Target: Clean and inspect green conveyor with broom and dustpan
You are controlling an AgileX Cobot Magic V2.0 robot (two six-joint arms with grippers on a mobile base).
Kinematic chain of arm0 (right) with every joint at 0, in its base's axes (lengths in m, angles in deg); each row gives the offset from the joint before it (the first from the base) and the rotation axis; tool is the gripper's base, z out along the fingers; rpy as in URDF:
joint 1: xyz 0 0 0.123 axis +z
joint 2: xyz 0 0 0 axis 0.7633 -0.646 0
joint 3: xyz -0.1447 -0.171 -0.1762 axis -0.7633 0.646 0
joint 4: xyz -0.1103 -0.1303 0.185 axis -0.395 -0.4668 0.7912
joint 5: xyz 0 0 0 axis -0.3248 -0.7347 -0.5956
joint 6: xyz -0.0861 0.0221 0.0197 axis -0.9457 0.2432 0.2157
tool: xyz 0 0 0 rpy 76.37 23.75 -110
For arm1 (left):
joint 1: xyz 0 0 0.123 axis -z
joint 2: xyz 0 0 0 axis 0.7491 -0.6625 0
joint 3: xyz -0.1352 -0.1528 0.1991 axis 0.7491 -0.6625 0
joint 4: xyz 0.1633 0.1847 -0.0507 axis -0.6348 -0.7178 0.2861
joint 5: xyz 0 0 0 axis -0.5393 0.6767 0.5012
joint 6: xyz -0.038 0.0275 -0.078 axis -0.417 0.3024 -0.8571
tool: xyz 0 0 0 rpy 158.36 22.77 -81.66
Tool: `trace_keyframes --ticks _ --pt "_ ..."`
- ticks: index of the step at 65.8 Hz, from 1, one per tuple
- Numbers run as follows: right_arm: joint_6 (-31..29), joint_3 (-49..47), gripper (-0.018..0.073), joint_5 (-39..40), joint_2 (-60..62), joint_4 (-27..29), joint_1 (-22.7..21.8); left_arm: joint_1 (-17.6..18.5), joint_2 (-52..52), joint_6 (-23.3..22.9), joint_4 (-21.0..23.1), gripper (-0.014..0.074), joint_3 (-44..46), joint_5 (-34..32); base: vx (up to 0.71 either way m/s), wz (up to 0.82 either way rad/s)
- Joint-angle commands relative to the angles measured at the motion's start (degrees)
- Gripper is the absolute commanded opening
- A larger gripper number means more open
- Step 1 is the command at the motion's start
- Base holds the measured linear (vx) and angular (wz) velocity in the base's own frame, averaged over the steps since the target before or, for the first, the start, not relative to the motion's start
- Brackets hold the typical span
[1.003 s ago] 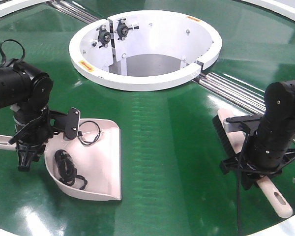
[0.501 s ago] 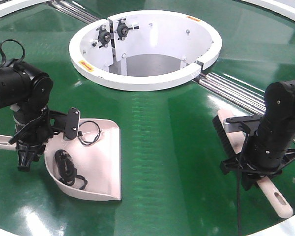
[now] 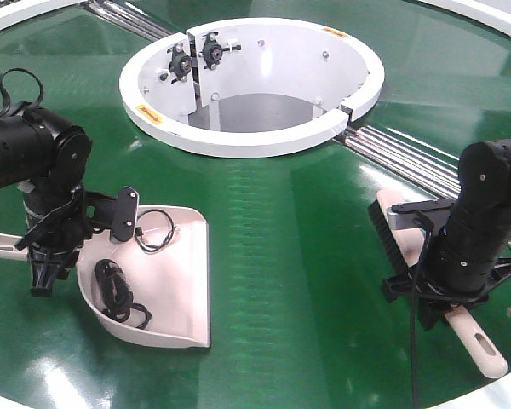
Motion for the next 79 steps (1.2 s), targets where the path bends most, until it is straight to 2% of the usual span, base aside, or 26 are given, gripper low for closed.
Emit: trace_keyframes --ticks 1,29,39,48,59,71,79 --pt "-0.58 -1.14 -0.0004 -0.17 2.68 0.00 -0.35 0.24 2.64 0.08 -0.15 -0.0006 1.44 -0.28 0.00 0.00" --pt "-0.58 -1.14 -0.0004 -0.17 2.68 0.00 -0.35 0.24 2.64 -1.43 0.07 -0.0002 1.44 -2.43 0.00 0.00" --pt "-0.58 -1.14 -0.0004 -0.17 2.68 0.00 -0.35 0.24 2.64 -2.06 0.07 0.0035 1.44 -3.99 0.00 0.00" --pt "-0.58 -1.14 -0.0004 -0.17 2.68 0.00 -0.35 0.24 2.64 -2.06 1.57 0.0130 1.44 -4.50 0.00 0.00" --pt "-0.58 -1.14 -0.0004 -0.17 2.68 0.00 -0.35 0.24 2.64 -2.06 5.29 0.0311 1.44 -4.70 0.00 0.00" --pt "-0.58 -1.14 -0.0004 -0.17 2.68 0.00 -0.35 0.24 2.64 -2.10 5.78 0.0489 1.44 -4.37 0.00 0.00" --pt "-0.58 -1.14 -0.0004 -0.17 2.68 0.00 -0.35 0.24 2.64 -3.88 6.20 0.0552 1.44 -2.87 0.00 0.00"
